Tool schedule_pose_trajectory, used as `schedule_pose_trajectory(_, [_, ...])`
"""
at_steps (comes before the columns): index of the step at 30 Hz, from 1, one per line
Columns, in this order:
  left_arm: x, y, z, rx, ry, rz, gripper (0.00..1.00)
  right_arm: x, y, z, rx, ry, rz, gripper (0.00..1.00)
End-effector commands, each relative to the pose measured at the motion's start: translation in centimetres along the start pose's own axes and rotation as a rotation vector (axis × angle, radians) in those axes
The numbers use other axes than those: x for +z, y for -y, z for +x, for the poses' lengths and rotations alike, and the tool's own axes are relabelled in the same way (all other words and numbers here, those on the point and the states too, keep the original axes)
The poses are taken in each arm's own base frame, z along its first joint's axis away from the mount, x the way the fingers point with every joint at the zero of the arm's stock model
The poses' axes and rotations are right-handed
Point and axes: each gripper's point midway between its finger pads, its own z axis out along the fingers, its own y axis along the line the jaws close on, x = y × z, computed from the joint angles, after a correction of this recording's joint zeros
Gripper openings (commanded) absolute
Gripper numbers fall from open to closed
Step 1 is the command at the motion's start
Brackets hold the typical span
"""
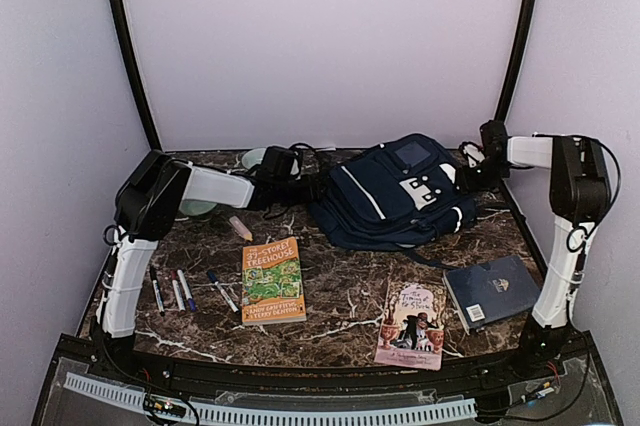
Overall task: Pack the student bag
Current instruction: Rotate the book at the center of the board.
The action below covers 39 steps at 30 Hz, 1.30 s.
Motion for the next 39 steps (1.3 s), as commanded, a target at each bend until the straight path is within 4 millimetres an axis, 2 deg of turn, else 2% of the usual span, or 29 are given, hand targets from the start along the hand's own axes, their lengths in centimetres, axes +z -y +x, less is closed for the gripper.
schedule_pose_trajectory(1, [-0.4, 3.9, 0.8, -0.033, -0.04, 0.104, 0.64, 4.0, -0.4, 0.9, -0.075, -0.089, 0.046, 0.61])
schedule_pose_trajectory(7, [-2.8, 7.5, 5.0, -0.004, -0.146, 0.199, 0.52, 6.8, -2.4, -1.4, -0.147, -0.105, 0.06, 0.6])
schedule_pose_trajectory(13, [-7.1, 11.7, 11.2, 0.086, -0.251, 0.285, 0.45, 8.9, -5.4, -2.5, -0.204, -0.116, 0.032, 0.6])
schedule_pose_trajectory(18, [-10.2, 12.5, 14.5, 0.225, -0.293, 0.273, 0.43, 9.2, -8.3, -3.5, -0.233, -0.096, -0.027, 0.6])
schedule_pose_trajectory(20, [-11.4, 12.4, 15.4, 0.256, -0.321, 0.264, 0.44, 8.8, -8.6, -4.6, -0.23, -0.081, -0.009, 0.6])
schedule_pose_trajectory(22, [-13.0, 11.6, 16.0, 0.286, -0.365, 0.238, 0.47, 6.7, -8.8, -6.4, -0.21, -0.053, -0.011, 0.61])
schedule_pose_trajectory(25, [-16.3, 11.0, 15.2, 0.351, -0.357, 0.219, 0.53, 0.9, -9.1, -9.4, -0.194, 0.061, -0.049, 0.65])
schedule_pose_trajectory(28, [-19.4, 11.7, 13.3, 0.436, -0.305, 0.246, 0.61, -5.3, -9.0, -10.5, -0.183, 0.166, -0.077, 0.69])
schedule_pose_trajectory(30, [-20.9, 12.2, 11.8, 0.486, -0.277, 0.246, 0.66, -8.9, -8.5, -10.3, -0.161, 0.213, -0.087, 0.72])
schedule_pose_trajectory(32, [-21.6, 12.1, 10.3, 0.523, -0.249, 0.207, 0.7, -11.2, -8.0, -8.6, -0.141, 0.221, -0.102, 0.75])
schedule_pose_trajectory(34, [-21.4, 12.0, 8.7, 0.532, -0.23, 0.158, 0.72, -12.7, -7.6, -6.8, -0.135, 0.218, -0.104, 0.75])
schedule_pose_trajectory(36, [-20.6, 11.2, 7.3, 0.505, -0.231, 0.109, 0.72, -13.7, -7.0, -4.8, -0.124, 0.197, -0.098, 0.76])
schedule_pose_trajectory(39, [-18.6, 9.6, 5.2, 0.403, -0.231, 0.062, 0.74, -13.4, -6.4, -0.9, -0.095, 0.139, -0.117, 0.77])
